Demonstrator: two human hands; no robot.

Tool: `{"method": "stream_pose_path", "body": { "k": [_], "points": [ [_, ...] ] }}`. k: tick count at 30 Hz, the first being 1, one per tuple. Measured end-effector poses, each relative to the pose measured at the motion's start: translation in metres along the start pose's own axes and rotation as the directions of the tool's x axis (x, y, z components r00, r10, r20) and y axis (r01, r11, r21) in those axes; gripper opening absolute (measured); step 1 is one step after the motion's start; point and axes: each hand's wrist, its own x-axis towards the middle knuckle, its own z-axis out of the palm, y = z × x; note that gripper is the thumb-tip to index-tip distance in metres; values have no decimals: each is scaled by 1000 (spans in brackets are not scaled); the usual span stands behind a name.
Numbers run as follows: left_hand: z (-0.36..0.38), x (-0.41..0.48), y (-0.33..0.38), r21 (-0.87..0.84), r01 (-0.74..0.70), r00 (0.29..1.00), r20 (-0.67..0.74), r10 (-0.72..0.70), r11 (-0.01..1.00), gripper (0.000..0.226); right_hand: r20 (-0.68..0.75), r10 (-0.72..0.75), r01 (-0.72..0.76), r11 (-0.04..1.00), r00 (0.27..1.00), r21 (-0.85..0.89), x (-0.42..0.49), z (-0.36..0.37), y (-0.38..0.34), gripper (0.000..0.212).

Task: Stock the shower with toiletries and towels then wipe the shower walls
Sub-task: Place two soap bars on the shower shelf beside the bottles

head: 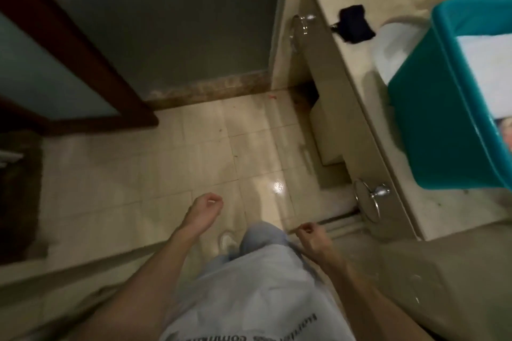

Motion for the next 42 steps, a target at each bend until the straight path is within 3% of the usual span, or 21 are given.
{"method": "stream_pose_path", "body": {
  "k": [5, 9, 13, 18, 23, 26, 30, 33, 37, 40, 42],
  "points": [
    [-14, 35, 51, 88, -29, 999, 22, 27, 996, 12, -69, 106, -95, 984, 992, 149, 3, -22, 4, 33],
    [-16, 63, 74, 175, -49, 990, 137, 25, 983, 12, -100, 178, -146, 952, 979, 268, 23, -30, 3, 31],
    [-28, 95, 100, 217, 35, 992, 111, -60, 975, 16, -141, 228, -151, 896, 963, 417, 63, -53, -20, 7],
    [-13, 131, 167, 189, 33, 999, 31, -39, 982, 14, -268, 25, 76, 930, 963, 359, 97, -119, -81, 11],
    [29, 154, 256, 231, -112, 988, 126, 84, 967, 17, -434, -236, 374, 888, 869, 267, 87, -205, -161, 16],
    [66, 159, 319, 237, -305, 939, 239, 249, 922, 18, -449, -428, 540, 827, 784, 157, 64, -256, -204, 19],
    [121, 151, 418, 174, -610, 772, 351, 530, 773, 15, -611, -541, 652, 756, 577, -54, 39, -321, -249, 22],
    [158, 124, 491, 55, -780, 602, 339, 723, 624, 16, -767, -477, 671, 737, 430, -81, 22, -371, -258, 21],
    [196, 81, 571, -41, -931, 345, 236, 909, 364, 17, -870, -256, 513, 858, 422, -3, 18, -428, -235, 25],
    [238, 62, 617, -101, -984, 110, 307, 945, 147, 22, -881, -89, 221, 975, 464, 18, 46, -460, -202, 37],
    [273, 56, 639, -151, -989, -55, 403, 914, 7, 25, -861, 9, 82, 995, 509, 59, 75, -471, -181, 45]
  ]
}}
